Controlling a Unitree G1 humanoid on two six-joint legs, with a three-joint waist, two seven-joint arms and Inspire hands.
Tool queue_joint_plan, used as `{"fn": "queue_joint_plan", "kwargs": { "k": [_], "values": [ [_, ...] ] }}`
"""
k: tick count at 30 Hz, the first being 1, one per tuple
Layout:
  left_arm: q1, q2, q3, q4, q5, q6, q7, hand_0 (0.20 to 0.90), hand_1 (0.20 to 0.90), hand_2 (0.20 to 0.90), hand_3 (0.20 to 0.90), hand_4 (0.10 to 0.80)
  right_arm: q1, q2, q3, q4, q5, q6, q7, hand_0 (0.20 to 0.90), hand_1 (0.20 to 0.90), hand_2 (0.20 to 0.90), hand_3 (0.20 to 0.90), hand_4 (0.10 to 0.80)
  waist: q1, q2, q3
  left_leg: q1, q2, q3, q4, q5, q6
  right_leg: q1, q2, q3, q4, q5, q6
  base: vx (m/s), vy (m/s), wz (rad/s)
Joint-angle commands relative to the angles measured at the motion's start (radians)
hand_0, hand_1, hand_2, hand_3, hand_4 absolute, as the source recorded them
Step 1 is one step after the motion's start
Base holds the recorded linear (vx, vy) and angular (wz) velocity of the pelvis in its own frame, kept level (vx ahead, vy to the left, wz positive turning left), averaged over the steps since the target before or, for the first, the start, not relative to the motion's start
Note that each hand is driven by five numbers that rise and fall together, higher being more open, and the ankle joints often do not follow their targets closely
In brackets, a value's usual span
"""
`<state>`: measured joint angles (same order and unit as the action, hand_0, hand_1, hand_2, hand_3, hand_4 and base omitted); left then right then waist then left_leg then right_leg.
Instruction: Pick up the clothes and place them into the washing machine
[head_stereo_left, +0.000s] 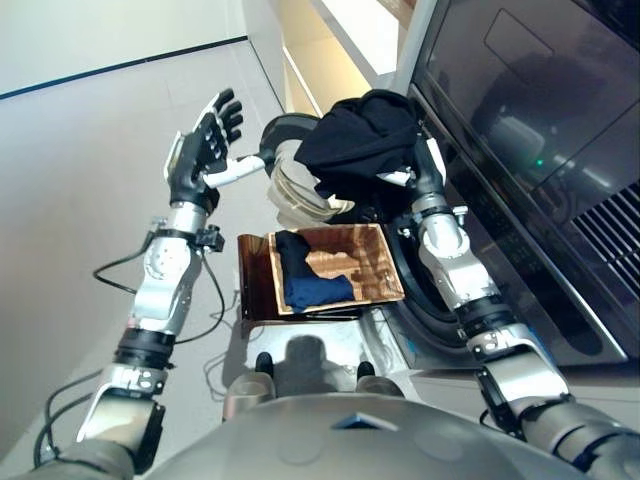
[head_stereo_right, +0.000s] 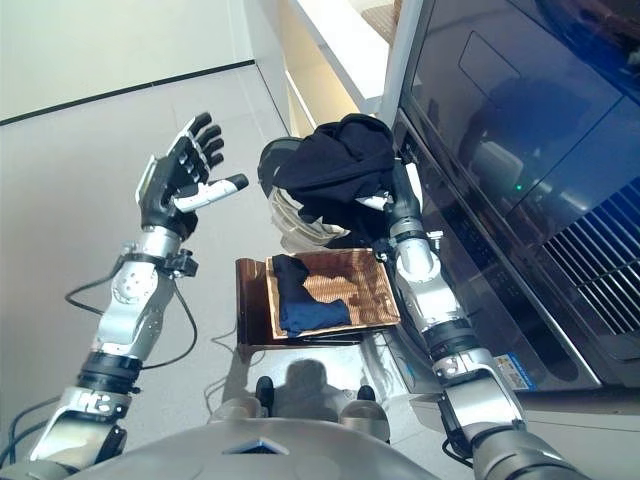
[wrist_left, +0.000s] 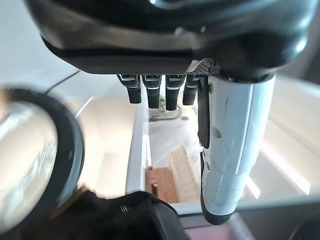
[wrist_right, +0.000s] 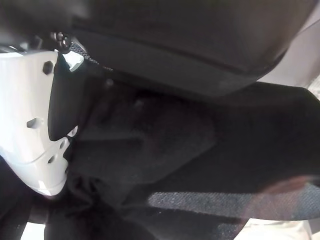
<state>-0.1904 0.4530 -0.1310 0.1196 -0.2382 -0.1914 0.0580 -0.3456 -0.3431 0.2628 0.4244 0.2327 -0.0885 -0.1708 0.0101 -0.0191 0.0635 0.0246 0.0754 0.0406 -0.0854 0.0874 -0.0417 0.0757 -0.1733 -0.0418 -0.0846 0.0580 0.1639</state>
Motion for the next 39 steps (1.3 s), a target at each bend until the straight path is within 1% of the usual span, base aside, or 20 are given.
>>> {"fn": "queue_joint_plan", "kwargs": {
  "k": [1,3,4,5,7,9,10,14,19,20,21,24,27,34,39],
  "values": [
    [-0.212,0.118,-0.027,-0.07,0.238,-0.14,0.088,0.9,0.9,0.9,0.9,0.8,-0.114,-0.018,-0.055,-0.028,-0.013,-0.144,0.001,0.2,0.2,0.2,0.2,0.3,0.014,-0.014,-0.072,0.058,0.002,-0.013,-0.002,-0.105,-0.037,-0.042,-0.015,-0.018,0.04,-0.005,0.015,0.0,0.0,0.0],
    [-0.238,0.144,-0.042,-0.06,0.289,-0.139,0.101,0.9,0.9,0.9,0.9,0.8,-0.119,-0.021,-0.046,-0.026,-0.009,-0.145,0.001,0.2,0.2,0.2,0.2,0.3,0.012,-0.013,-0.072,0.059,0.002,-0.011,-0.002,-0.106,-0.038,-0.042,-0.015,-0.017,0.04,-0.004,0.016,0.0,0.0,0.0],
    [-0.269,0.189,-0.062,-0.064,0.362,-0.138,0.104,0.9,0.9,0.9,0.9,0.8,-0.119,-0.025,-0.042,-0.029,-0.006,-0.142,0.003,0.2,0.2,0.2,0.2,0.3,0.009,-0.011,-0.073,0.06,0.002,-0.011,-0.002,-0.106,-0.038,-0.041,-0.015,-0.018,0.04,-0.004,0.018,0.0,0.0,0.0],
    [-0.271,0.189,-0.064,-0.063,0.363,-0.138,0.106,0.9,0.9,0.9,0.9,0.8,-0.119,-0.024,-0.043,-0.029,-0.006,-0.142,0.003,0.2,0.2,0.2,0.2,0.3,0.009,-0.012,-0.072,0.061,0.002,-0.011,-0.002,-0.106,-0.038,-0.04,-0.015,-0.018,0.04,-0.004,0.018,0.0,0.0,0.0],
    [-0.325,0.236,-0.107,-0.066,0.446,-0.137,0.107,0.9,0.9,0.9,0.9,0.8,-0.121,-0.03,-0.034,-0.035,-0.004,-0.139,0.004,0.2,0.2,0.2,0.2,0.3,0.006,-0.009,-0.074,0.061,0.002,-0.011,-0.002,-0.107,-0.038,-0.04,-0.017,-0.02,0.04,-0.004,0.021,0.0,0.0,0.0],
    [-0.342,0.244,-0.124,-0.059,0.468,-0.136,0.108,0.9,0.9,0.9,0.9,0.8,-0.12,-0.031,-0.034,-0.038,-0.006,-0.139,0.003,0.2,0.2,0.2,0.2,0.3,0.006,-0.01,-0.073,0.061,0.002,-0.012,-0.002,-0.106,-0.038,-0.039,-0.017,-0.021,0.04,-0.004,0.021,0.0,0.0,0.0],
    [-0.376,0.262,-0.152,-0.06,0.5,-0.136,0.108,0.9,0.9,0.9,0.9,0.8,-0.118,-0.035,-0.031,-0.043,-0.007,-0.138,0.002,0.2,0.2,0.2,0.2,0.3,0.004,-0.008,-0.074,0.061,0.003,-0.013,-0.002,-0.106,-0.039,-0.039,-0.018,-0.023,0.041,-0.004,0.023,0.0,0.0,0.0],
    [-0.413,0.262,-0.186,-0.044,0.5,-0.136,0.107,0.9,0.9,0.9,0.9,0.8,-0.117,-0.038,-0.026,-0.051,-0.006,-0.136,0.001,0.2,0.2,0.2,0.2,0.3,0.002,-0.007,-0.073,0.063,0.002,-0.014,-0.002,-0.106,-0.038,-0.04,-0.019,-0.024,0.042,-0.003,0.023,0.0,0.0,0.0],
    [-0.423,0.26,-0.192,-0.045,0.528,-0.132,0.114,0.9,0.9,0.9,0.9,0.8,-0.114,-0.033,-0.019,-0.053,-0.006,-0.137,0.007,0.2,0.2,0.2,0.2,0.3,0.0,-0.007,-0.074,0.064,0.002,-0.012,-0.002,-0.107,-0.038,-0.04,-0.018,-0.021,0.041,-0.003,0.023,0.0,0.0,0.0],
    [-0.432,0.272,-0.202,-0.053,0.56,-0.129,0.115,0.9,0.9,0.9,0.9,0.8,-0.114,-0.031,-0.016,-0.052,-0.006,-0.136,0.008,0.2,0.2,0.2,0.2,0.3,-0.002,-0.007,-0.074,0.065,0.003,-0.01,-0.002,-0.108,-0.039,-0.04,-0.017,-0.021,0.04,-0.002,0.023,0.0,0.0,0.0],
    [-0.432,0.272,-0.202,-0.052,0.561,-0.129,0.116,0.9,0.9,0.9,0.9,0.8,-0.114,-0.031,-0.016,-0.052,-0.006,-0.136,0.009,0.2,0.2,0.2,0.2,0.3,-0.002,-0.007,-0.074,0.065,0.003,-0.01,-0.002,-0.108,-0.039,-0.039,-0.017,-0.021,0.04,-0.002,0.023,0.0,0.0,0.0],
    [-0.45,0.302,-0.219,-0.061,0.599,-0.132,0.112,0.9,0.9,0.9,0.9,0.8,-0.12,-0.029,-0.008,-0.048,-0.01,-0.135,0.012,0.2,0.2,0.2,0.2,0.3,-0.004,-0.005,-0.074,0.068,0.004,-0.006,-0.002,-0.109,-0.039,-0.038,-0.017,-0.019,0.039,-0.003,0.024,0.0,0.0,0.0],
    [-0.464,0.326,-0.235,-0.06,0.607,-0.129,0.097,0.9,0.9,0.9,0.9,0.8,-0.122,-0.03,-0.004,-0.05,-0.003,-0.132,0.017,0.2,0.2,0.2,0.2,0.3,-0.006,-0.004,-0.075,0.069,0.003,-0.004,-0.002,-0.109,-0.04,-0.038,-0.017,-0.019,0.039,-0.002,0.024,0.0,0.0,0.0],
    [-0.468,0.364,-0.258,-0.042,0.563,-0.134,0.043,0.9,0.9,0.9,0.9,0.8,-0.124,-0.033,-0.004,-0.06,0.007,-0.13,0.033,0.2,0.2,0.2,0.2,0.3,-0.01,-0.001,-0.078,0.071,0.003,-0.003,-0.002,-0.109,-0.041,-0.037,-0.016,-0.015,0.039,-0.002,0.024,0.0,0.0,0.0],
    [-0.473,0.363,-0.276,-0.026,0.52,-0.139,0.012,0.9,0.9,0.9,0.9,0.8,-0.128,-0.032,0.0,-0.064,0.02,-0.133,0.042,0.2,0.2,0.2,0.2,0.3,-0.012,0.0,-0.078,0.071,0.003,-0.004,-0.002,-0.108,-0.04,-0.037,-0.016,-0.015,0.039,-0.001,0.024,0.0,0.0,0.0]
  ]
}}
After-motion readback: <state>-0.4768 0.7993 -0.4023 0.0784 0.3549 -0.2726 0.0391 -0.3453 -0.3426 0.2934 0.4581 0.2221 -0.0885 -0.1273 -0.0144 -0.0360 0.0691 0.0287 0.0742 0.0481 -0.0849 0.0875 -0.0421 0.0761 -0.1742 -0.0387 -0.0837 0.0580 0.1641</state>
